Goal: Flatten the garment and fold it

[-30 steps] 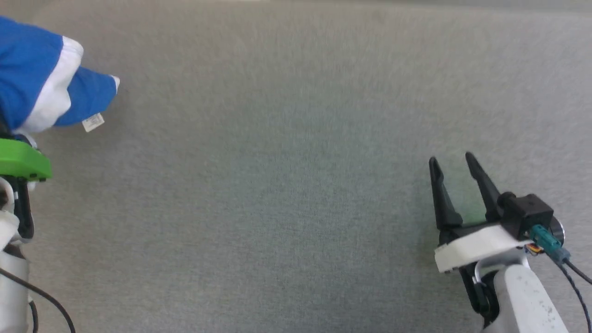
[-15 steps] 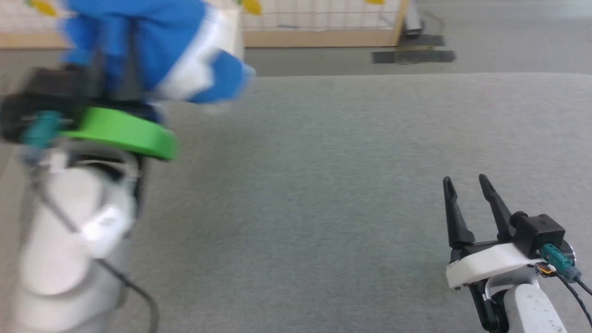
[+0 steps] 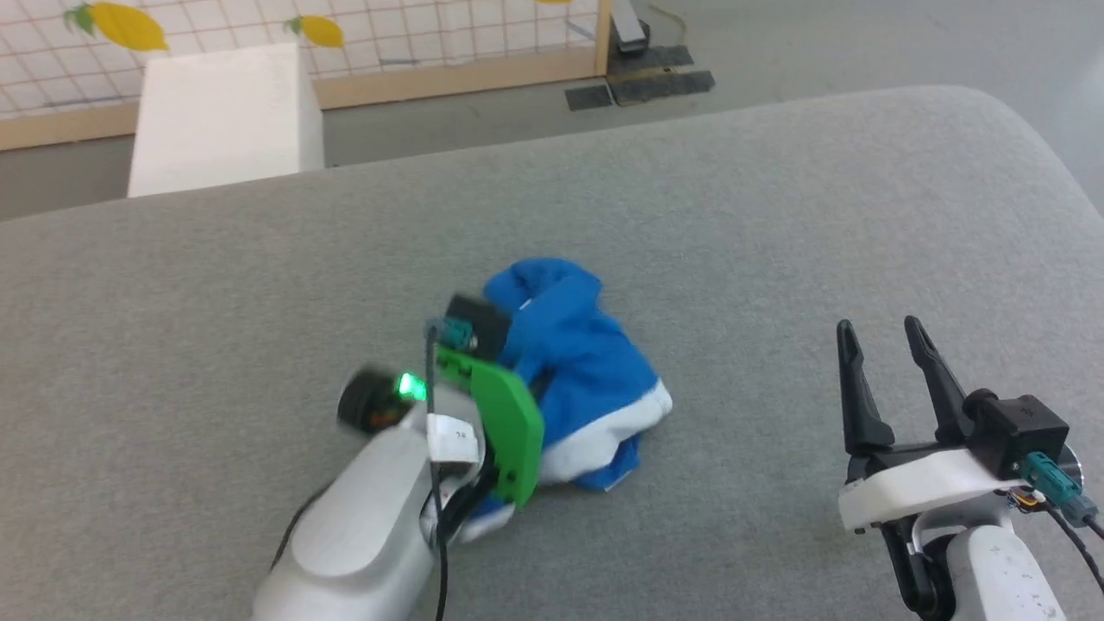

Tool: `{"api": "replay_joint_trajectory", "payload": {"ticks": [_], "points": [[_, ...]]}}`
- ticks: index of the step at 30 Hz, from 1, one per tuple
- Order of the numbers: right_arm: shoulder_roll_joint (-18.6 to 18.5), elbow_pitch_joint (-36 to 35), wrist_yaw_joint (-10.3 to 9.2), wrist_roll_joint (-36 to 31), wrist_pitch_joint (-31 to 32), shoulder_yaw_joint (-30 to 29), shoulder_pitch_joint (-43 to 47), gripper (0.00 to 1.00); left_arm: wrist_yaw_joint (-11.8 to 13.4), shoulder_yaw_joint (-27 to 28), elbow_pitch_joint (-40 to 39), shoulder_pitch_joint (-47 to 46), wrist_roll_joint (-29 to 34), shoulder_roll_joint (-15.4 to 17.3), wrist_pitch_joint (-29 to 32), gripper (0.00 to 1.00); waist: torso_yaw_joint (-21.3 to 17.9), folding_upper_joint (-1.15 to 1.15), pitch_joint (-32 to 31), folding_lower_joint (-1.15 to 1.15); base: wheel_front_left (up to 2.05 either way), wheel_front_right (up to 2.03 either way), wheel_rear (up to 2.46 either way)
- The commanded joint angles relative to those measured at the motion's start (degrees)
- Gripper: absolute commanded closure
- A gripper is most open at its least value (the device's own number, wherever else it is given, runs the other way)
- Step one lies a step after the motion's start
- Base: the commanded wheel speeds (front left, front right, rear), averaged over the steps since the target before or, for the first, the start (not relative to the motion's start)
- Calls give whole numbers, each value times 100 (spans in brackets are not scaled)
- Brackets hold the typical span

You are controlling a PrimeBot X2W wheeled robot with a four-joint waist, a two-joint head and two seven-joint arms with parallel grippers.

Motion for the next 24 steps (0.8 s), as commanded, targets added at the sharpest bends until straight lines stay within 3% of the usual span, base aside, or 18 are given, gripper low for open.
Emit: {"api": "replay_joint_trajectory", "payload": {"ticks": [1,2,3,9,13,19,24], "points": [[0,-17,-10,41,-7,21,-50,0,-40,-44,187,53,-82,12,229,64,-81,0,88,0,0,0,0],[0,-16,-10,44,-7,26,-61,0,-66,-121,302,39,-106,17,374,18,-81,0,102,0,0,0,0],[0,-18,-10,45,-8,25,-66,0,-76,-115,361,31,-164,1,418,0,-70,0,116,0,0,0,0],[0,-29,-10,-11,-1,-20,-46,0,-1,46,308,-45,-190,47,-58,0,177,0,115,0,0,0,0],[0,-46,-10,-44,21,-15,-41,0,129,396,-100,46,-205,108,-1059,0,414,0,82,0,0,0,0],[0,-165,-10,-149,218,179,-47,0,644,971,-763,532,17,386,-2653,0,762,0,60,0,0,0,0],[0,-170,-10,-165,1071,497,-52,0,907,1351,-1238,1071,140,549,-2994,0,1009,0,152,0,0,0,0]]}}
